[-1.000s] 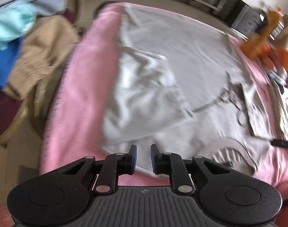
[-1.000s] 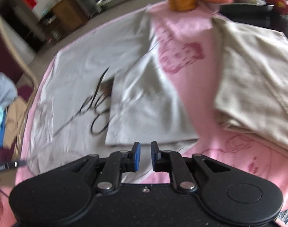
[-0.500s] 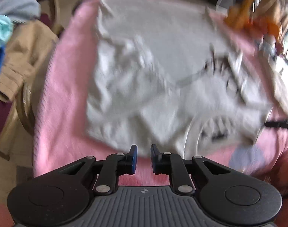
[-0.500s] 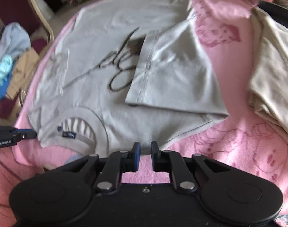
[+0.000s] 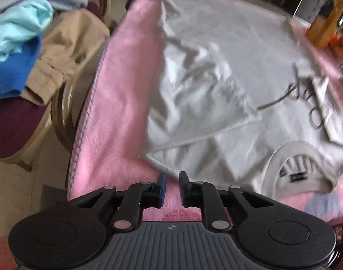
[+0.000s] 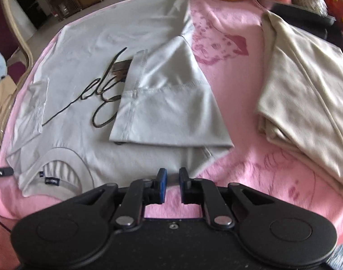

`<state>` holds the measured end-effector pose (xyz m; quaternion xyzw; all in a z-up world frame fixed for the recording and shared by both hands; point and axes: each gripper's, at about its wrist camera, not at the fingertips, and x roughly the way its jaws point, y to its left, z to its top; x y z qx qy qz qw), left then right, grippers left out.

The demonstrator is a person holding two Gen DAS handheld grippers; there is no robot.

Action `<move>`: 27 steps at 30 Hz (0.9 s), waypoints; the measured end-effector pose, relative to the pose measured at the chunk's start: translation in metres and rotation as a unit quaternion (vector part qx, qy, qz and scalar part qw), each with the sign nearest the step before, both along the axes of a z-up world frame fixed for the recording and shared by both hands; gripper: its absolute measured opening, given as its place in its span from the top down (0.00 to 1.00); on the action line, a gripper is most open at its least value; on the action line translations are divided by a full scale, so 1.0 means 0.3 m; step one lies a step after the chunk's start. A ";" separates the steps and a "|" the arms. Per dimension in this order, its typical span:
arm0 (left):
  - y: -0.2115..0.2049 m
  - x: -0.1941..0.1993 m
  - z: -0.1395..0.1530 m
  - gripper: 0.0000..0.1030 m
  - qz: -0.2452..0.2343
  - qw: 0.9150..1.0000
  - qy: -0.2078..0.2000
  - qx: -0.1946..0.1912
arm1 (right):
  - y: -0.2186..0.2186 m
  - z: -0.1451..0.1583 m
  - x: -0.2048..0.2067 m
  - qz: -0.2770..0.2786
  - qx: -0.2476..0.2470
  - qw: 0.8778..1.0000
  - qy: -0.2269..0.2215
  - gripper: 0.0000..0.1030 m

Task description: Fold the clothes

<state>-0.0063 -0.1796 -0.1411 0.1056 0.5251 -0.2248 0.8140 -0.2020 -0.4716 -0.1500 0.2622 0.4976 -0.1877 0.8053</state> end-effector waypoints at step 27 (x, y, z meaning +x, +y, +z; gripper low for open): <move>-0.116 -0.022 0.189 0.75 -0.061 0.995 -0.073 -0.016 | 0.103 0.214 0.035 0.080 0.013 0.987 -0.137 0.75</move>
